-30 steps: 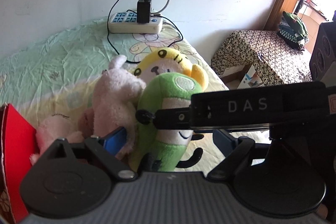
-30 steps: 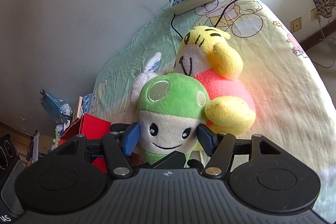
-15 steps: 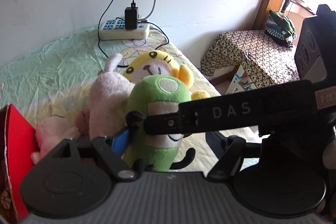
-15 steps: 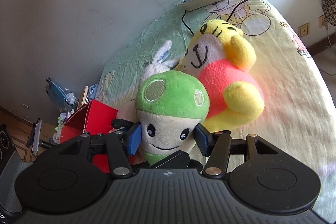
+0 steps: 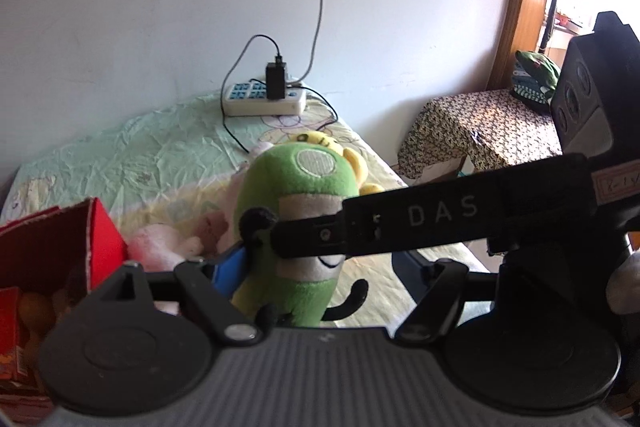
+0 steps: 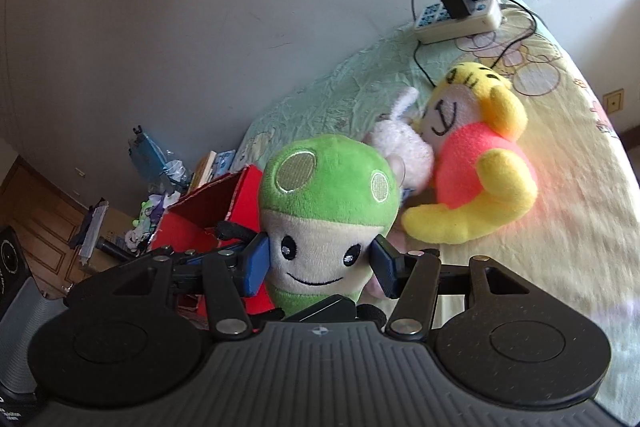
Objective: Organize objects
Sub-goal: 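Lift the mushroom plush with the right gripper and carry it over the red box, then lower the mushroom plush into the red box and open the right gripper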
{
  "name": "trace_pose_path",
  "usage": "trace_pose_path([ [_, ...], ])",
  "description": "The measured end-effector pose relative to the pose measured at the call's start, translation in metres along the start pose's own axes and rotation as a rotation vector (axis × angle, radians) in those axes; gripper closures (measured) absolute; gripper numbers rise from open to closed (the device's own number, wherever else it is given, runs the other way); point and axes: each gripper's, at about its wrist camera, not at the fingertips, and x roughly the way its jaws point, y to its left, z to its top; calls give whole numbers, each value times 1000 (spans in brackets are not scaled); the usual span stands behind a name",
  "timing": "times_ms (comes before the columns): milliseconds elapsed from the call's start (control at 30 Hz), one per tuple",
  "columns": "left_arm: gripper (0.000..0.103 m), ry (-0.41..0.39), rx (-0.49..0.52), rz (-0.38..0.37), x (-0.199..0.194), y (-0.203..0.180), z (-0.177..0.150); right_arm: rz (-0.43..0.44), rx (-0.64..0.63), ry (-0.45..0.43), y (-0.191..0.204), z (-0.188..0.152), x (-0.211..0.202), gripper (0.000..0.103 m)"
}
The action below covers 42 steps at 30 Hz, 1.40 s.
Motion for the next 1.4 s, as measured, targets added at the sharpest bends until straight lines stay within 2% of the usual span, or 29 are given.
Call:
trace_pose_path([
  [167, 29, -65, -45, 66, -31, 35, -1, 87, -35, 15, 36, 5, 21, 46],
  [367, 28, -144, -100, 118, -66, 100, -6, 129, -131, 22, 98, 10, 60, 46],
  [467, 28, -153, -108, 152, -79, 139, -11, 147, -159, 30, 131, 9, 88, 45],
  [533, 28, -143, -132, 168, -85, 168, -18, 156, -173, 49, 150, 4, 113, 45],
  [733, 28, -63, -186, 217, -90, 255, -43, 173, -125, 186, 195, -21, 200, 45],
  [900, 28, 12, -235, 218, -81, 312, -62, 138, -140, 258, 222, -37, 252, 45],
  [1100, 30, 72, -229, 234, -72, 339, -77, 39, -128, 323, 232, -43, 293, 44],
  [1300, 27, 81, -212, 262, -77, 344, -83, 27, -98, 363, 236, -46, 318, 42],
  [1400, 26, 81, -209, 265, -79, 347, -84, 16, -123, 349, 241, -48, 317, 41],
])
